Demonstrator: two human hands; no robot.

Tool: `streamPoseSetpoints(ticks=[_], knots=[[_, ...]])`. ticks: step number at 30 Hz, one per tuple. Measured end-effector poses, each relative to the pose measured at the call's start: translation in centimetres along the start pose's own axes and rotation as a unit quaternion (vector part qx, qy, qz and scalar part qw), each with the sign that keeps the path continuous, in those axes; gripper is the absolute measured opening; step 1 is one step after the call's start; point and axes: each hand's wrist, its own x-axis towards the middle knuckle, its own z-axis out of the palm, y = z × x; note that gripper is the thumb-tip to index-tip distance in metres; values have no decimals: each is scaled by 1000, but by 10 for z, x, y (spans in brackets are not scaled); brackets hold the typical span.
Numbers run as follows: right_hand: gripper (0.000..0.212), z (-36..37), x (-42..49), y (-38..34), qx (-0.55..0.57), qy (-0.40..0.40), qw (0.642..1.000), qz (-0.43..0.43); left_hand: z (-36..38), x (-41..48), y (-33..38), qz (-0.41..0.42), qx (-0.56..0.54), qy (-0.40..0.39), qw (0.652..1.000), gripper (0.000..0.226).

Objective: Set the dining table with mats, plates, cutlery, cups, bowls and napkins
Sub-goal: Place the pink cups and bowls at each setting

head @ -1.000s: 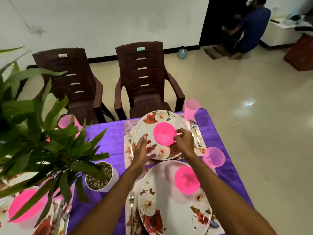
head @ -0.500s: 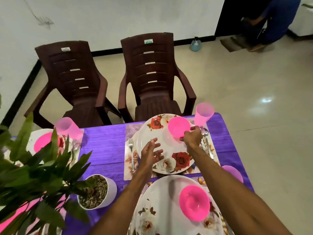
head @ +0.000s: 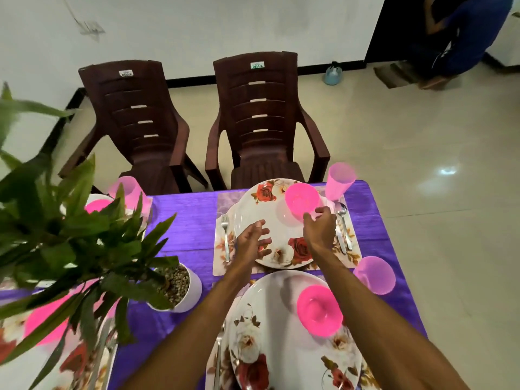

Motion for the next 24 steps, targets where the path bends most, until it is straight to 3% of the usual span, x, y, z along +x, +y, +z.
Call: streamPoseSetpoints(ticks=[12,19,24], knots=[[9,-3,-173,20,1,-152,973,-175,-93,-101,-23,16,31,-50,998,15],[5,48,-277,23,-61,-192,967,-157,-209,-146,-46,31,23,-20,999,13],[6,97,-347,12,-99,-273,925,-246,-297,-180,-44,52,-2,33,998,13]])
